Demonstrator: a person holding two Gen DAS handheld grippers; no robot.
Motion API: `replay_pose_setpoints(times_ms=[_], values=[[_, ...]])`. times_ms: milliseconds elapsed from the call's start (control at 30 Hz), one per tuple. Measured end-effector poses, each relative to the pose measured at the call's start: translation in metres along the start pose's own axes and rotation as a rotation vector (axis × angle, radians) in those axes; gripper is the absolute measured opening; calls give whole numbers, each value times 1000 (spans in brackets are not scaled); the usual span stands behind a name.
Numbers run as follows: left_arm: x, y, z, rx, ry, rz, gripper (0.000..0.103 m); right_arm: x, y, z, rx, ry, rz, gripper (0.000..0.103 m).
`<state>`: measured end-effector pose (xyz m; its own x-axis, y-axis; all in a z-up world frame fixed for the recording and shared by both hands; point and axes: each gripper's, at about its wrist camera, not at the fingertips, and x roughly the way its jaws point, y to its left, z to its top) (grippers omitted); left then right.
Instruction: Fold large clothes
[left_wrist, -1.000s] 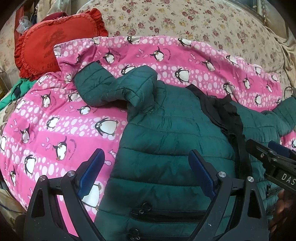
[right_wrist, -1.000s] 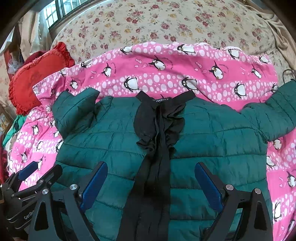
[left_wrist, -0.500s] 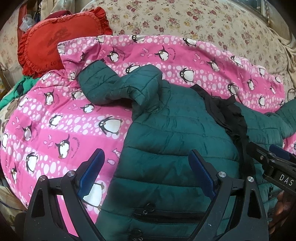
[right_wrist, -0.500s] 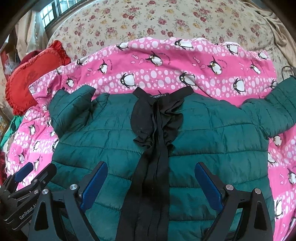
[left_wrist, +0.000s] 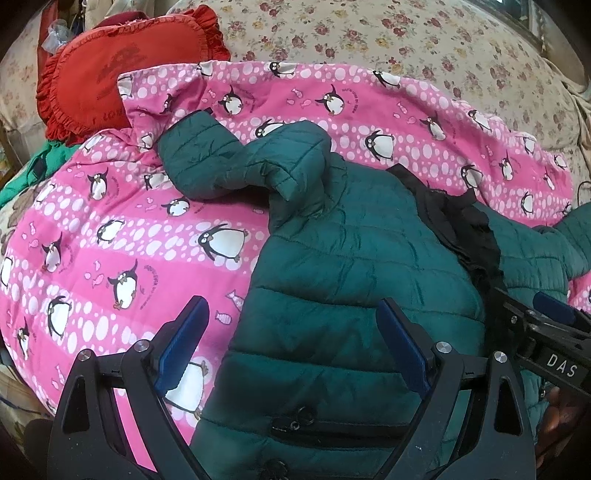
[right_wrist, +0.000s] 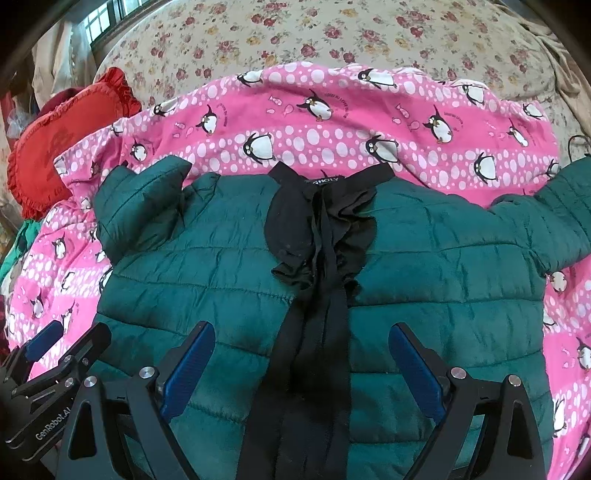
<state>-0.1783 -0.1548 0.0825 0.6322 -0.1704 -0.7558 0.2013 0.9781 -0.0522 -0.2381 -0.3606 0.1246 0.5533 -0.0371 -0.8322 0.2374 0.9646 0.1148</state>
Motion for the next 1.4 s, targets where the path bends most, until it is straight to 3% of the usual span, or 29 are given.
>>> replay_pose_setpoints(times_ms=[1400], values=[[-9,17,15,-43,-28,-7,92,16,11,5,1,28,8,95]])
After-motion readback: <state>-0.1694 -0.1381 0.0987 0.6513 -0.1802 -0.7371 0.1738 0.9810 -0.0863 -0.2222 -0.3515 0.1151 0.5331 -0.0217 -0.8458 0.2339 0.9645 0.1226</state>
